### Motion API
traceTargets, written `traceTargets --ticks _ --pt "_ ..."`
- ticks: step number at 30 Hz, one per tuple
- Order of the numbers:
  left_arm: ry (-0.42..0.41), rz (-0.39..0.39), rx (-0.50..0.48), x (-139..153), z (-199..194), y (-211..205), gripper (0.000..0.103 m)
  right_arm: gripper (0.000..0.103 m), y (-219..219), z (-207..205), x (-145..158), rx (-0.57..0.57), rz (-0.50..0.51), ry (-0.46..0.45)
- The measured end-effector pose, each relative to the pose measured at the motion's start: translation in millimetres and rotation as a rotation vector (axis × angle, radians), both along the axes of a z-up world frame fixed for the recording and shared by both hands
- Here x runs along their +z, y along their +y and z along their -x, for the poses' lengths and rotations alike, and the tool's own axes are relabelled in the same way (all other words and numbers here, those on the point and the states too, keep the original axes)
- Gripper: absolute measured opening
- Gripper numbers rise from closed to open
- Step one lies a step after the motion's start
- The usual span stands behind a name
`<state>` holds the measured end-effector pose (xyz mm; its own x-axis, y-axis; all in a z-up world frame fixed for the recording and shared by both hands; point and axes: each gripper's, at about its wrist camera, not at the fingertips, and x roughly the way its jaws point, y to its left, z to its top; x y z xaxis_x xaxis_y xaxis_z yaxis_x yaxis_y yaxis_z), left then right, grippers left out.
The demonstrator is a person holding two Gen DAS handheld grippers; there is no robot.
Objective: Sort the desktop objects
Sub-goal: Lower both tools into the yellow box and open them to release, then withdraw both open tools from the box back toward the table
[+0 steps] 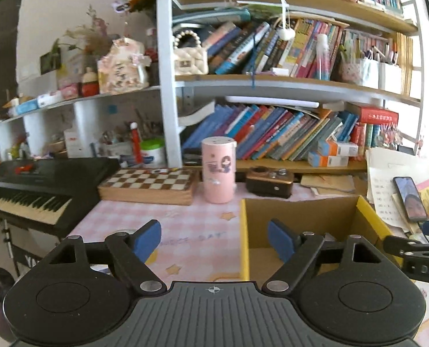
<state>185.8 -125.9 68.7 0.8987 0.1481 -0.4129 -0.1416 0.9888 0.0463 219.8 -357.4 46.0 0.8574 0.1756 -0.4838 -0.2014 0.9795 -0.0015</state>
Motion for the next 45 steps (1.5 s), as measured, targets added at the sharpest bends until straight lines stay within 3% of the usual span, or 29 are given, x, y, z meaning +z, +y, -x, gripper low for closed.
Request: traceTargets --ticks 8,12,18,24,37,45 --pt "0.013 -0.023 -0.013 -21 42 10 0.083 0.073 12 58 -14 -0.129 -0.046 0.006" --pt "0.053 0.002 -0.046 -32 61 19 0.083 0.073 31 82 -20 -0.131 -0.018 0.030" --pt "0.093 -0.044 -0.097 -42 93 38 0.083 0.073 63 113 -27 -0.150 -0.009 0.060" --pt "0.146 -0.040 -0.110 -48 120 69 0.084 0.073 91 145 -35 -0.176 -0.032 0.127" --pt "0.221 -0.045 -0.165 -62 165 113 0.089 0.073 148 202 -51 -0.143 -0.048 0.205" --pt "0.235 -0.042 -0.161 -64 181 131 0.089 0.074 169 214 -48 -0.109 -0.067 0.226"
